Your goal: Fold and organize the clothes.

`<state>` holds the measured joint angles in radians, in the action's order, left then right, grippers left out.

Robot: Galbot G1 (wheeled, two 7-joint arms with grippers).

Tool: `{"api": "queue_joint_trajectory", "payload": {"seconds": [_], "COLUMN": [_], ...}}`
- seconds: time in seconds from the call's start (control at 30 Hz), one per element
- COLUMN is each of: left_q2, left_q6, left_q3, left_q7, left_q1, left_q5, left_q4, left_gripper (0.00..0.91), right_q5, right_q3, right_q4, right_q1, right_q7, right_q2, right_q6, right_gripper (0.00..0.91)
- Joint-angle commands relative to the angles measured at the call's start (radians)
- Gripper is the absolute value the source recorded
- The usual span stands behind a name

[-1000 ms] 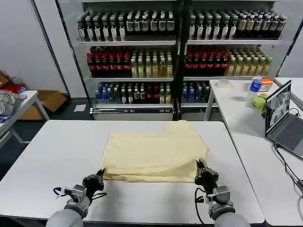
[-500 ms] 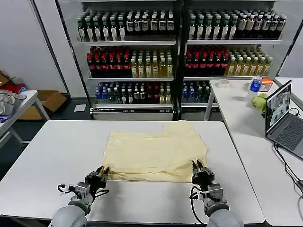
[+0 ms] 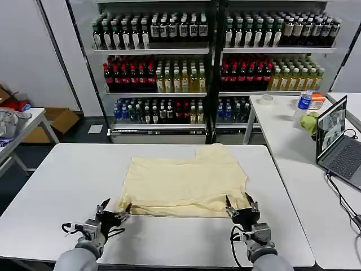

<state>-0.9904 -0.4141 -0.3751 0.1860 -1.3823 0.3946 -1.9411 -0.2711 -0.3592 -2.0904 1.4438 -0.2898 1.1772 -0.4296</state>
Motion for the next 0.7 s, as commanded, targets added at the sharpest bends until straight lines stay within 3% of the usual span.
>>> {"api": "queue_joint_trajectory", "payload": {"seconds": [0.03, 0.4, 0.43, 0.5, 0.53, 0.6, 0.63, 0.67, 0.7], "left_q2": [0.005, 0.008, 0.009, 0.01, 0.011, 0.012, 0.012, 0.013, 0.013], "left_q6": [-0.002, -0.031, -0.033, -0.036, -0.035, -0.032, -0.031, -0.031, -0.03], "left_q3": [-0.015, 0.007, 0.008, 0.011, 0.013, 0.015, 0.016, 0.016, 0.015], "left_q7": [0.001, 0.007, 0.006, 0.005, 0.005, 0.004, 0.004, 0.003, 0.002], "left_q1": [-0.012, 0.021, 0.022, 0.024, 0.025, 0.027, 0.027, 0.027, 0.025], "left_q5": [0.035, 0.038, 0.039, 0.042, 0.041, 0.041, 0.041, 0.041, 0.041], "left_q4": [0.002, 0.033, 0.033, 0.033, 0.033, 0.032, 0.031, 0.03, 0.03], "left_gripper": [0.907, 0.907, 0.443, 0.081, 0.04, 0.01, 0.01, 0.01, 0.01], "right_q5": [-0.072, -0.115, -0.116, -0.119, -0.121, -0.135, -0.143, -0.152, -0.162], "right_q3": [-0.07, -0.073, -0.069, -0.059, -0.053, -0.041, -0.036, -0.032, -0.028], "right_q4": [-0.016, 0.009, 0.011, 0.016, 0.02, 0.023, 0.024, 0.024, 0.024], "right_q1": [0.044, 0.052, 0.047, 0.036, 0.03, 0.024, 0.022, 0.022, 0.023], "right_q7": [-0.015, -0.041, -0.043, -0.047, -0.051, -0.057, -0.06, -0.061, -0.061], "right_q2": [0.001, 0.015, 0.016, 0.018, 0.018, 0.018, 0.02, 0.021, 0.022], "right_q6": [-0.02, -0.041, -0.043, -0.048, -0.051, -0.055, -0.061, -0.065, -0.066], "right_gripper": [0.907, 0.907, 0.907, 0.907, 0.907, 0.695, 0.514, 0.433, 0.242]}}
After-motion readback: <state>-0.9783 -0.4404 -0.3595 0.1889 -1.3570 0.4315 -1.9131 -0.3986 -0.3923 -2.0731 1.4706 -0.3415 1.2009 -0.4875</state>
